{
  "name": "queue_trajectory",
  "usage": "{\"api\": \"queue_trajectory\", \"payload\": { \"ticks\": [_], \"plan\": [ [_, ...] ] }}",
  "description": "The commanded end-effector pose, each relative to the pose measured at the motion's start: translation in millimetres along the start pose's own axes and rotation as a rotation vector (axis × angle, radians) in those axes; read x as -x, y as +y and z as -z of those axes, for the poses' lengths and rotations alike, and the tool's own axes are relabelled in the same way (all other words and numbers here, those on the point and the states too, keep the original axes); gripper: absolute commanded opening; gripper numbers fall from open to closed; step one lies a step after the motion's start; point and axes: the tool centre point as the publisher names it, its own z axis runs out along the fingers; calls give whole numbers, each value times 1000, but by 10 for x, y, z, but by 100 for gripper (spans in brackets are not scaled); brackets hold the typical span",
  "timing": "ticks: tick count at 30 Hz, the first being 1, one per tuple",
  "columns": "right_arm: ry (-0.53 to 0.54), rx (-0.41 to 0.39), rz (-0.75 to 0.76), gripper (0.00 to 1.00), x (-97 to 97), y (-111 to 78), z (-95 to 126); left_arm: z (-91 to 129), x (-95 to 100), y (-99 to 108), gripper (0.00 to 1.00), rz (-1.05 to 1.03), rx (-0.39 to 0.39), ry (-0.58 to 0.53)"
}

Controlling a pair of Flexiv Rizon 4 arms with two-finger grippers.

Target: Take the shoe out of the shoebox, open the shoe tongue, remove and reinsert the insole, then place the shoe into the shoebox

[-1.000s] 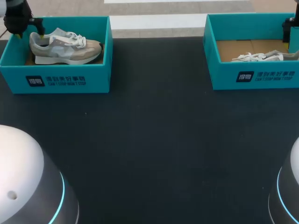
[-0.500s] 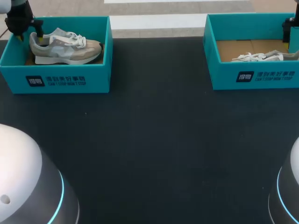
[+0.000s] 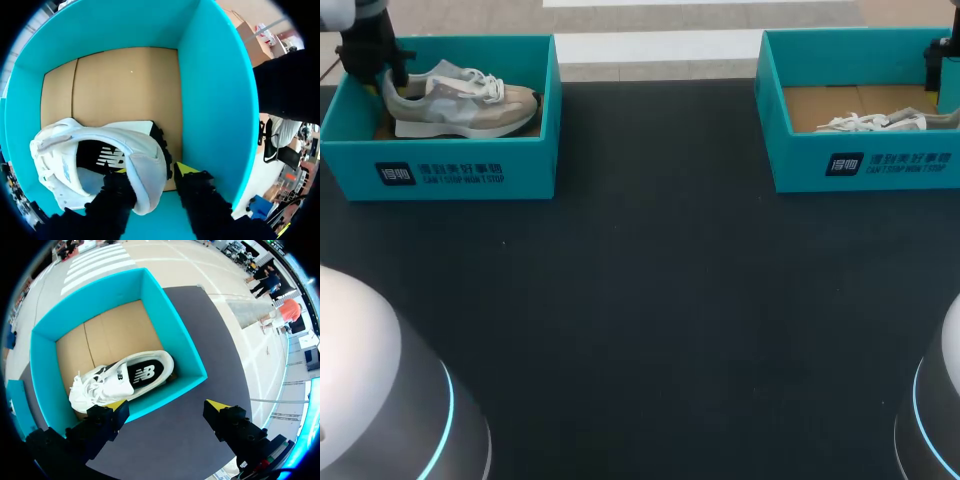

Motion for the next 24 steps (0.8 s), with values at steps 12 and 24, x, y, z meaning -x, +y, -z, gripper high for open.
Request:
{"api": "queue_trajectory", "payload": {
  "ticks": [12, 24],
  "plan": [
    [1, 1, 0, 100, 3, -1, -1, 77, -79, 50, 0, -23, -39, 16],
    [1, 1, 0, 100, 3, -1, -1, 813, -116, -29, 0, -86, 6, -16]
  ]
}}
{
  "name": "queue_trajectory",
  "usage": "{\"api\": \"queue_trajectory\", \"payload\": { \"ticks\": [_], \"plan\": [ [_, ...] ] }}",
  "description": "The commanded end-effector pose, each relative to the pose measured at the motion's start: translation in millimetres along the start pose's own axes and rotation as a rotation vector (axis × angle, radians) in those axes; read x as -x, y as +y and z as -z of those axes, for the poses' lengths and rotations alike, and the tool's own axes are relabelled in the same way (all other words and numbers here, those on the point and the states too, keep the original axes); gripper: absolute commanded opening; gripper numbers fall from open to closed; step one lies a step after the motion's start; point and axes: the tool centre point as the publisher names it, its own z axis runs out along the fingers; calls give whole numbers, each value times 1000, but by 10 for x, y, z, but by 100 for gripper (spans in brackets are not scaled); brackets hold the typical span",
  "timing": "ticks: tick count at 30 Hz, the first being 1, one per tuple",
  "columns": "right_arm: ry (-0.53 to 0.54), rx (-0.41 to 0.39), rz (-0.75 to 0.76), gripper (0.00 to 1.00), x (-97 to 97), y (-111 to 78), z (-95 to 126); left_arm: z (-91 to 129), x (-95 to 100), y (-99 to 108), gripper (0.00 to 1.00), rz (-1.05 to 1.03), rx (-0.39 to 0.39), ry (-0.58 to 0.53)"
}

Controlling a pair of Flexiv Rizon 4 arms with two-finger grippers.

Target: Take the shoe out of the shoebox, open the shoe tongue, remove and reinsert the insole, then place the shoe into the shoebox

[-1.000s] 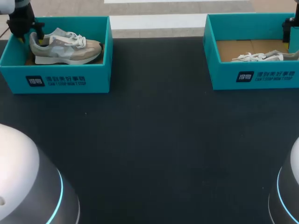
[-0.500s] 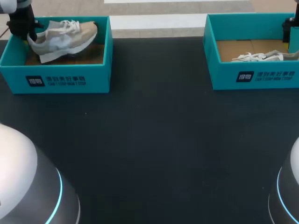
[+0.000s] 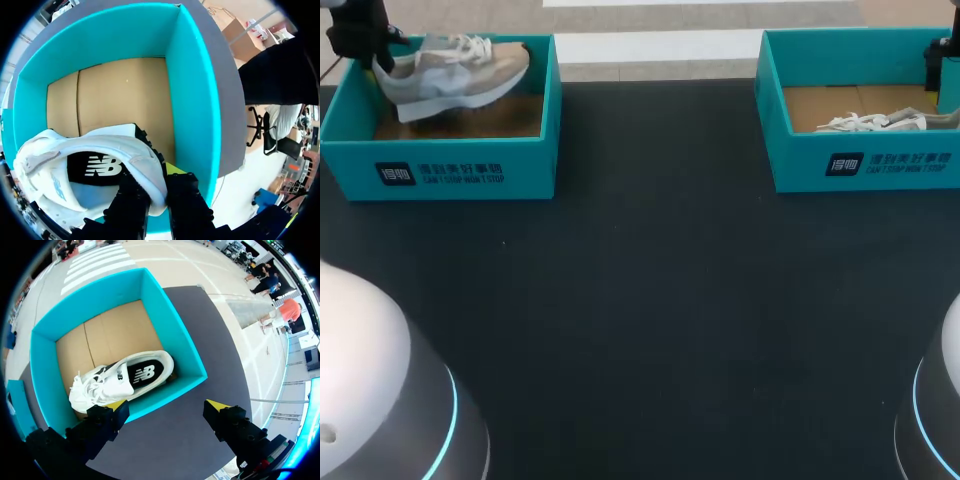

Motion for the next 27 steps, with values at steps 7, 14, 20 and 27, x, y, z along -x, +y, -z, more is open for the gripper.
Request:
{"api": "queue_trajectory", "payload": {
  "ticks": [7, 14, 20, 27],
  "plan": [
    [1, 1, 0, 100, 2, -1, 0, 838, -50, -212, 0, -13, 13, 4],
    [1, 1, 0, 100, 2, -1, 0, 1192, -118, -298, 0, -10, 17, 1],
    [1, 1, 0, 100, 2, -1, 0, 1436, -148, -361, 0, -11, 82, -24],
    [1, 1, 0, 100, 2, -1, 0, 1436, -148, -361, 0, -11, 82, -24]
  ]
}}
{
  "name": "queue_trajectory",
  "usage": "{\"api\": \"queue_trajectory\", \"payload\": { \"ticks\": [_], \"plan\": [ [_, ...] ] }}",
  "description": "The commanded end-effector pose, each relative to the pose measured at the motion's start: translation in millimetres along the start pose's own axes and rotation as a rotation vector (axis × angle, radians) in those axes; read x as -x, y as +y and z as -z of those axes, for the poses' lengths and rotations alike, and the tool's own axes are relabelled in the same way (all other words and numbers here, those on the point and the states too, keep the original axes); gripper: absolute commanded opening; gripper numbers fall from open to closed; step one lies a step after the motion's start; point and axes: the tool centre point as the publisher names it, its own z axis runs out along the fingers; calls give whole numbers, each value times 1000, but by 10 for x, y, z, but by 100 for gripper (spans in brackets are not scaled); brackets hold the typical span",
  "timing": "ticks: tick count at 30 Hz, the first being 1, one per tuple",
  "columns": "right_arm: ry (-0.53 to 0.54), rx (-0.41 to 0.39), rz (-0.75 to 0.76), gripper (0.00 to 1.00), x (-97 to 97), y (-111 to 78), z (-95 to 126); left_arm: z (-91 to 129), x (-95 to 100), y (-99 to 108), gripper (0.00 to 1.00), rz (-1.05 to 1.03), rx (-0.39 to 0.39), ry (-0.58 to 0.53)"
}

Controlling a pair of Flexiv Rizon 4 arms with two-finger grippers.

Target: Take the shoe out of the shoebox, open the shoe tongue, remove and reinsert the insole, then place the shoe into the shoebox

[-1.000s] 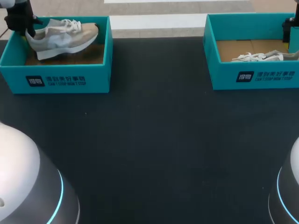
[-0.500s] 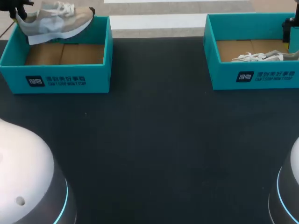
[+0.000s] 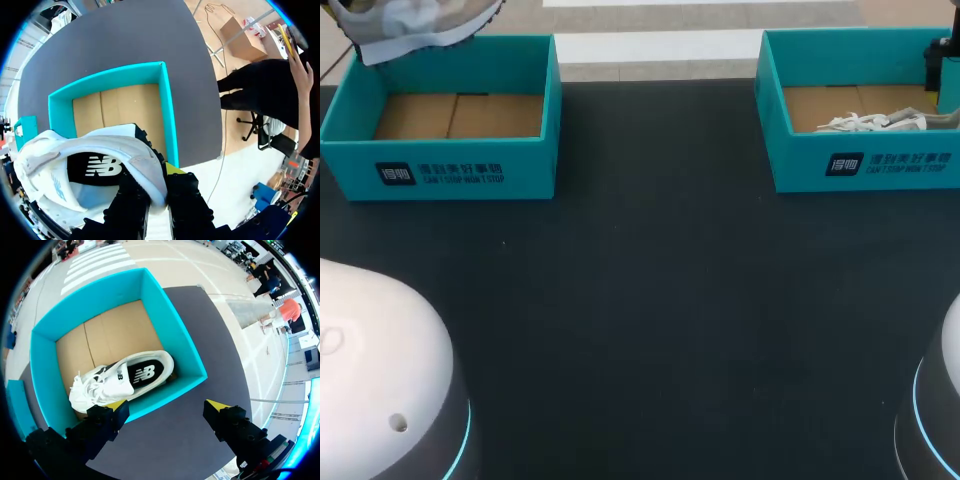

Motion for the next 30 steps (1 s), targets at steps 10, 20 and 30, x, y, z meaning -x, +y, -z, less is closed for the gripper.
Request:
{"api": "queue_trajectory", "payload": {
  "ticks": [10, 20, 30],
  "plan": [
    [1, 1, 0, 100, 3, -1, -1, 33, 20, -67, 0, 1, 20, 5],
    [1, 1, 0, 100, 3, -1, -1, 218, 562, -737, 0, -62, 63, 46],
    [1, 1, 0, 100, 3, -1, -1, 543, 912, -1427, 0, 26, 58, 102]
  ]
}}
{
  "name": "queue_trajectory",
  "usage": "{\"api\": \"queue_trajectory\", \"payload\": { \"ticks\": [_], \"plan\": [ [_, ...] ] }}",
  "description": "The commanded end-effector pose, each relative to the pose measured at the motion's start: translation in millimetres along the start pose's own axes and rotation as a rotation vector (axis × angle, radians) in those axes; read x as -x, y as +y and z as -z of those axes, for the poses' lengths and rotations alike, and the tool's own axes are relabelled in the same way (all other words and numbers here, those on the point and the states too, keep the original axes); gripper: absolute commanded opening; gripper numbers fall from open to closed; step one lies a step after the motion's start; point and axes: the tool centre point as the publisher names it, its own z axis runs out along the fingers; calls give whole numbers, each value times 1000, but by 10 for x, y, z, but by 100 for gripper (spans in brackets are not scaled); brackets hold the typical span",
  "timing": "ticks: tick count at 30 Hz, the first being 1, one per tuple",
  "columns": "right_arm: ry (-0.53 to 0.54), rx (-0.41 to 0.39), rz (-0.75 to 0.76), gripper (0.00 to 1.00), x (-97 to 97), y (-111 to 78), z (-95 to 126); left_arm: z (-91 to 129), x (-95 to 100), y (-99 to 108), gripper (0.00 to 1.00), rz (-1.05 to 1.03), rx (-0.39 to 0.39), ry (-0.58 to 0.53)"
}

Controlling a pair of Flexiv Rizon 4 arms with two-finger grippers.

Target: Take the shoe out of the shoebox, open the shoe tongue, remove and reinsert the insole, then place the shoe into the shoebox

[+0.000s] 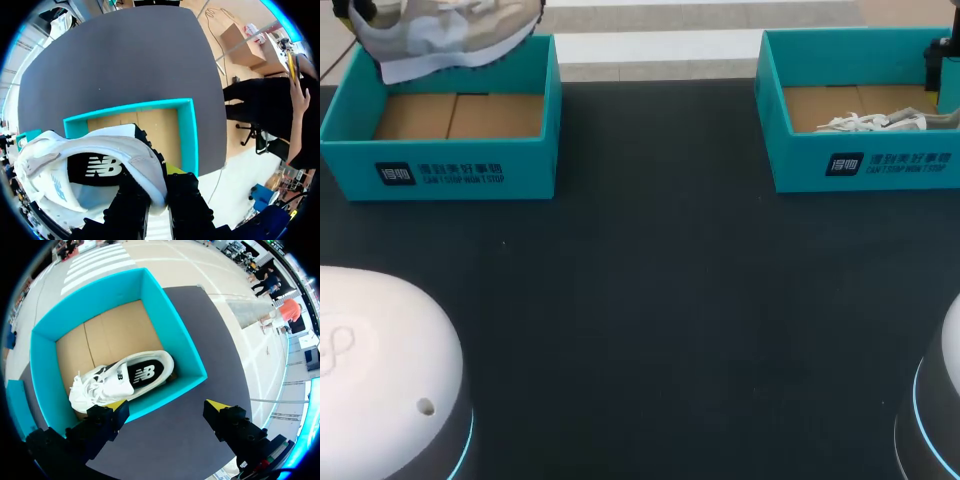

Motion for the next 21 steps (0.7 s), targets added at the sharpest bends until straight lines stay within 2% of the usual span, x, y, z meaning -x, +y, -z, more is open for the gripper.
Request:
{"api": "queue_trajectory", "payload": {
  "ticks": [1, 6, 13, 18, 19, 21],
  "plan": [
    [1, 1, 0, 100, 2, -1, -1, 140, 174, -669, 0, 24, 88, 99],
    [1, 1, 0, 100, 2, -1, -1, 131, 476, -965, 0, 21, 59, 126],
    [1, 1, 0, 100, 2, -1, -1, 140, 834, -1272, 0, 1, 72, 160],
    [1, 1, 0, 100, 2, -1, -1, 224, 1220, -1506, 0, 13, 80, 193],
    [1, 1, 0, 100, 2, -1, -1, 242, 1309, -1560, 0, -1, 73, 169],
    [1, 1, 0, 100, 2, -1, -1, 242, 1309, -1560, 0, -1, 73, 169]
  ]
}}
